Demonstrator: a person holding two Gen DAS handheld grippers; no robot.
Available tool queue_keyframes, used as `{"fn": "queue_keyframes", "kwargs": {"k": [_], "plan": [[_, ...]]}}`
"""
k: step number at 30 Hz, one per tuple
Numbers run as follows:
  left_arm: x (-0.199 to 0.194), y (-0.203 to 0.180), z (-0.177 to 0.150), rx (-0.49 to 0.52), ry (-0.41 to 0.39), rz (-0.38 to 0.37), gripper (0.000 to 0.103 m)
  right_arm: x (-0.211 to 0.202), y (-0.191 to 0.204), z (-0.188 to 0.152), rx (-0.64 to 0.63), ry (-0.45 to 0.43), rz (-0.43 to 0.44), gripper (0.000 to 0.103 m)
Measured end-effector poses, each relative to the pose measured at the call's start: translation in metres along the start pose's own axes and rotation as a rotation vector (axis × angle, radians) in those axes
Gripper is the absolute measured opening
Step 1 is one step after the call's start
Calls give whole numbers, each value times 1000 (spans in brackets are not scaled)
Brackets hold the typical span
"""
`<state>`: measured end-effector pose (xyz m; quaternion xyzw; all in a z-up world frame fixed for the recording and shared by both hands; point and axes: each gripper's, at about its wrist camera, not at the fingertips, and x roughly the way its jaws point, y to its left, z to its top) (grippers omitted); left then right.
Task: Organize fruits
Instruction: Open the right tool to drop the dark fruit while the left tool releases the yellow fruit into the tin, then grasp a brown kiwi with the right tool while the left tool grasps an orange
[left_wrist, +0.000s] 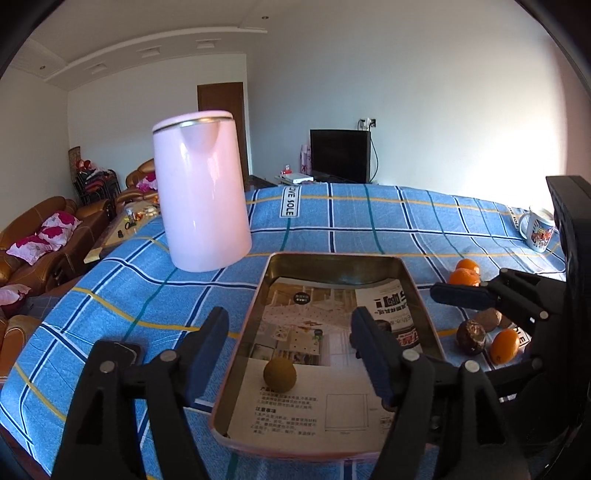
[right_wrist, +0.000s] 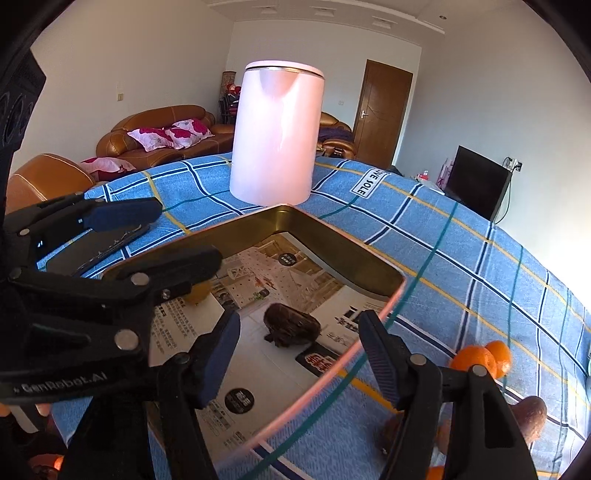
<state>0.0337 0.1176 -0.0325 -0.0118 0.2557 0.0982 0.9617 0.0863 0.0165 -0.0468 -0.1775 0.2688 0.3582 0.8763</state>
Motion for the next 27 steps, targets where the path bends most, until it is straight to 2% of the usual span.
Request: {"fn": "queue_keyframes", "kwargs": {"k": [2, 10, 19, 27], "plan": [[-9, -6, 1, 7, -29, 4, 79, -13, -10, -6, 25, -13, -2, 68], [-28, -41, 3, 42, -82, -31, 90, -74, -55, -37, 102, -88, -79, 69], [-28, -89, 2, 80, -59, -93, 92, -114, -101, -90, 219, -88, -139, 69], [-17, -134, -14, 113, 6, -183, 92, -121, -130, -127, 303, -39, -144, 69]]}}
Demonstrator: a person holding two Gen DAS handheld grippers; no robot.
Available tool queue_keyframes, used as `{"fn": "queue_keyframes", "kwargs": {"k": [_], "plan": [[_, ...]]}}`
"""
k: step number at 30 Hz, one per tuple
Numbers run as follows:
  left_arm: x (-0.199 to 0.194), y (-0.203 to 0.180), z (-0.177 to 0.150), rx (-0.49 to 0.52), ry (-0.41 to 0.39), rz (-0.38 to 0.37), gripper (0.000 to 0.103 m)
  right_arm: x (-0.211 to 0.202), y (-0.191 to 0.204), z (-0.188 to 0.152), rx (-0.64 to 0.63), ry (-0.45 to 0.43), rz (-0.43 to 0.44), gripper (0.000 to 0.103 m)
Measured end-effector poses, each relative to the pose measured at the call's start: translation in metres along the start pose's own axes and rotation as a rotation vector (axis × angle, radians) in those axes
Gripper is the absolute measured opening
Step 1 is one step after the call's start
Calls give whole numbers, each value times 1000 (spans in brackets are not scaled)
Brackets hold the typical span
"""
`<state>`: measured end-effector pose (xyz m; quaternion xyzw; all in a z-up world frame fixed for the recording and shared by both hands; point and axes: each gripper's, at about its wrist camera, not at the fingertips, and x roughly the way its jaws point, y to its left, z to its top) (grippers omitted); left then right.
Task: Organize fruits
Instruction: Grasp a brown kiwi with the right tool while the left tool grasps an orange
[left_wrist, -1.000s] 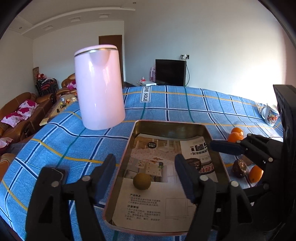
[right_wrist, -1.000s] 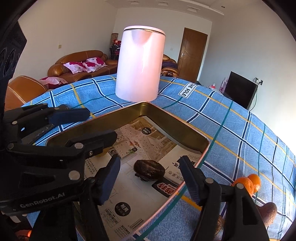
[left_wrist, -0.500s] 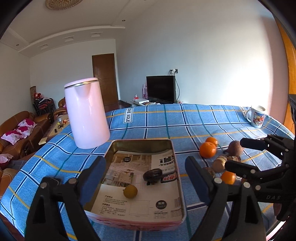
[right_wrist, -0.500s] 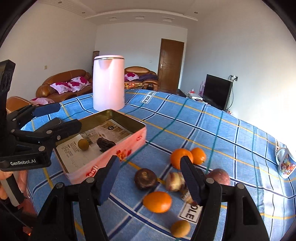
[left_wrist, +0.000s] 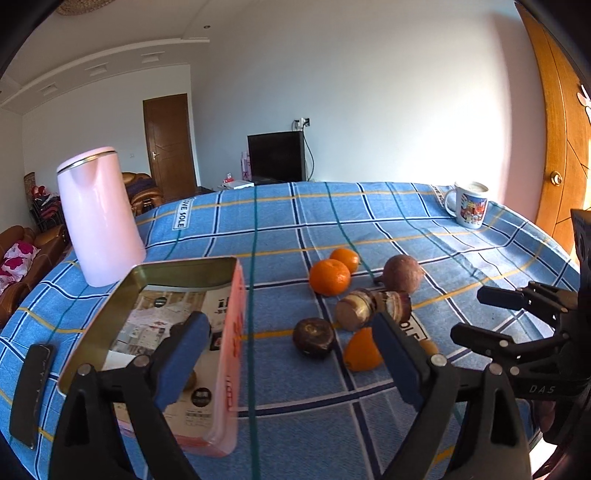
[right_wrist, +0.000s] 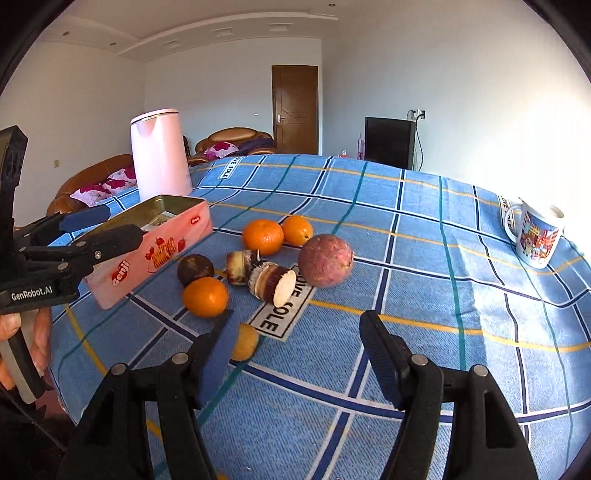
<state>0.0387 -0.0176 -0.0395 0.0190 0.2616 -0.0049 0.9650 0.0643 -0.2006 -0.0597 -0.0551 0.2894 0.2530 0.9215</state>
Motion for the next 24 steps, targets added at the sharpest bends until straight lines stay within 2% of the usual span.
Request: {"fn": "queue_keyframes", "kwargs": {"k": [3, 6, 8, 12, 13, 17, 21, 23, 24], "plan": [[6, -9, -3, 11, 24, -22, 92, 3, 3, 2, -8, 15, 26, 69], [5, -11, -5, 19, 27, -29, 92, 15, 10, 3, -12, 67, 115, 67], [5, -9, -6, 10, 27, -26, 92, 22, 17, 2, -29, 98, 141, 55], [6, -5, -8, -6, 39, -43, 91, 38, 23, 1, -50, 186, 160, 40], [7, -7, -8, -2, 41, -48, 90, 42, 23, 0, -51, 210, 172, 30], [14, -16, -11, 16, 79, -91, 80, 35, 23, -2, -52, 179, 160, 29], [27, -26, -13, 18, 136, -128, 72, 26, 12, -1, -50, 123, 61, 29], [33, -31, -12, 20, 162, -142, 59, 25, 3, 0, -23, 124, 63, 29], [35, -34, -11, 24, 174, -149, 57, 25, 0, 0, -18, 127, 64, 29]]}}
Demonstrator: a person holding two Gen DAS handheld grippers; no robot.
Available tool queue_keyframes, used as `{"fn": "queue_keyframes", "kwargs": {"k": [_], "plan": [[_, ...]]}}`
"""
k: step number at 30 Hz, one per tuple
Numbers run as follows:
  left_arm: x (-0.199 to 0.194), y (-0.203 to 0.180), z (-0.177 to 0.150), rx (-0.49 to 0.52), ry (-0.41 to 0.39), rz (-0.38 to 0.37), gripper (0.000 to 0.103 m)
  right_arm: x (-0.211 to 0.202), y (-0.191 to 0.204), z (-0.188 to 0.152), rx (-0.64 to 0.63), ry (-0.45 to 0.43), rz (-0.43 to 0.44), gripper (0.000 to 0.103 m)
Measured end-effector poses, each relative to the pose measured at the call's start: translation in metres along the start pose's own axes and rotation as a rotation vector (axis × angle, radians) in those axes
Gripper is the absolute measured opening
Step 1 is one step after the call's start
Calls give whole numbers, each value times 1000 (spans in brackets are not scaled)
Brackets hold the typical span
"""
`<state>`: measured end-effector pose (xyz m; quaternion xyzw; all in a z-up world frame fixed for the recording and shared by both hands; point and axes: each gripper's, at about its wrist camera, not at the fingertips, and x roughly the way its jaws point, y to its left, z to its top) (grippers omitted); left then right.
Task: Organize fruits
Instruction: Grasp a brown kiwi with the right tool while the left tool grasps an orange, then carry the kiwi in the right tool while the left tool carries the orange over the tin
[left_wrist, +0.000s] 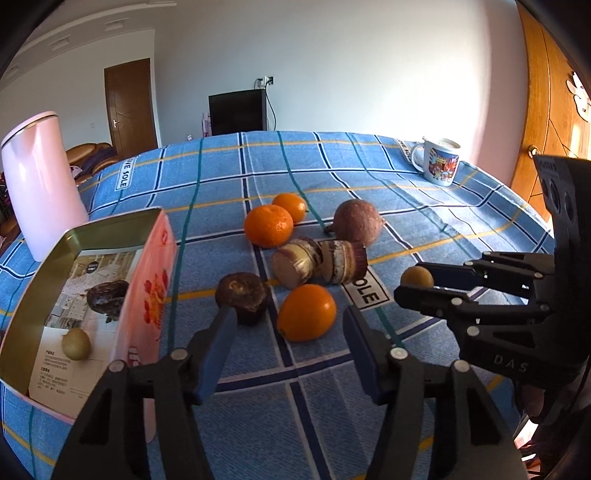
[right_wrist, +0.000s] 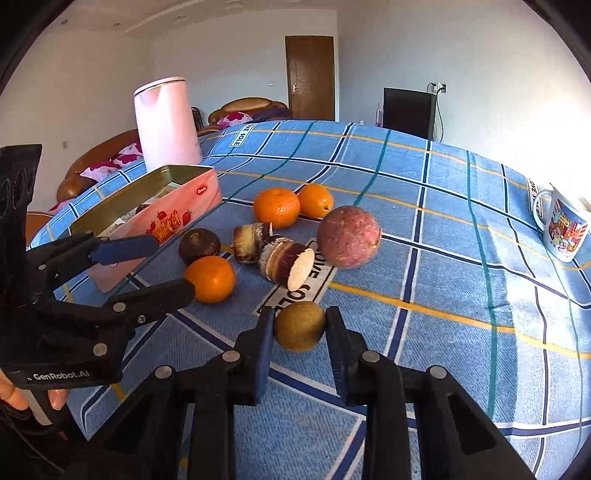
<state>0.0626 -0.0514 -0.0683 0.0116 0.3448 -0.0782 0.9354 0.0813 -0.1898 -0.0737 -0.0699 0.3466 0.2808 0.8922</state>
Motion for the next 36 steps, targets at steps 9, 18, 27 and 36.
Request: {"fn": "queue_keyframes", "kwargs": {"k": [9, 18, 27, 36], "plan": [[29, -7, 7, -24, 102, -34, 43, -2, -13, -3, 48, 4, 72, 30], [18, -6, 5, -26, 36, -44, 39, -15, -13, -6, 54, -86, 51, 30], [3, -8, 4, 2, -62, -34, 39, -28, -7, -8, 26, -180, 21, 30], [-6, -10, 1, 16, -127, -11, 39, -37, -2, -11, 1, -234, 4, 30]]}}
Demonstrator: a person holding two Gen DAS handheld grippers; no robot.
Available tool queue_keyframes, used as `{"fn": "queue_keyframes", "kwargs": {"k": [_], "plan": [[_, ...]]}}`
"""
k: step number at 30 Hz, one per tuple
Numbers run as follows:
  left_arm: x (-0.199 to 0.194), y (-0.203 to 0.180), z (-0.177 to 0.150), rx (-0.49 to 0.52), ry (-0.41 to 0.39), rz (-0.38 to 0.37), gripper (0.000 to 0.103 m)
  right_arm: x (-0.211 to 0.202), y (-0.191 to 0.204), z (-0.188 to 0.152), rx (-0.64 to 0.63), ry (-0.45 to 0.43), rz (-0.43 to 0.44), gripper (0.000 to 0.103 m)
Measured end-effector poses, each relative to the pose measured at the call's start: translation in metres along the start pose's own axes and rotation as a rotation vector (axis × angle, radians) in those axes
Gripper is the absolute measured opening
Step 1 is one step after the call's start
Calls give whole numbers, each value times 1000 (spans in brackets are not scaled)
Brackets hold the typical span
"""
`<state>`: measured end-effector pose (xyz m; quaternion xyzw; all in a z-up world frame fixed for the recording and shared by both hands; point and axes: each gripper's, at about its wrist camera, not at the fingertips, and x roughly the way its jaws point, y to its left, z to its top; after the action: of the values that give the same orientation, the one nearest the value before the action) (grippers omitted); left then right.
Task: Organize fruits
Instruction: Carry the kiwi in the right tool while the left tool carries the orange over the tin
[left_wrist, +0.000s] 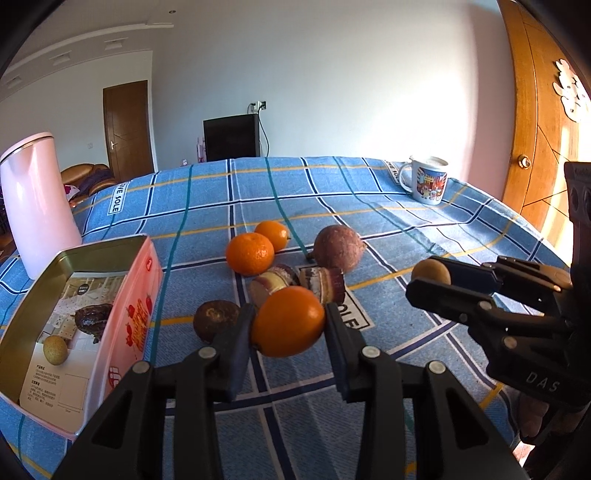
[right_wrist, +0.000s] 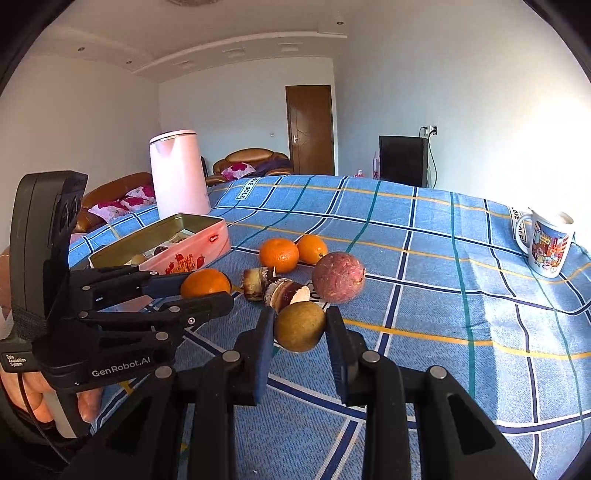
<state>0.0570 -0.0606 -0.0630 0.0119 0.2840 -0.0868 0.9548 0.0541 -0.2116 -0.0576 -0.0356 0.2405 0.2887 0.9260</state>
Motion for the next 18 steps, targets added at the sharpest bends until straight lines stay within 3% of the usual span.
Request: {"fn": "queue_keyframes", "kwargs": {"k": [18], "plan": [[-16, -1, -4, 9, -96, 17, 39, -17, 7, -4, -37, -84, -27, 30]]}}
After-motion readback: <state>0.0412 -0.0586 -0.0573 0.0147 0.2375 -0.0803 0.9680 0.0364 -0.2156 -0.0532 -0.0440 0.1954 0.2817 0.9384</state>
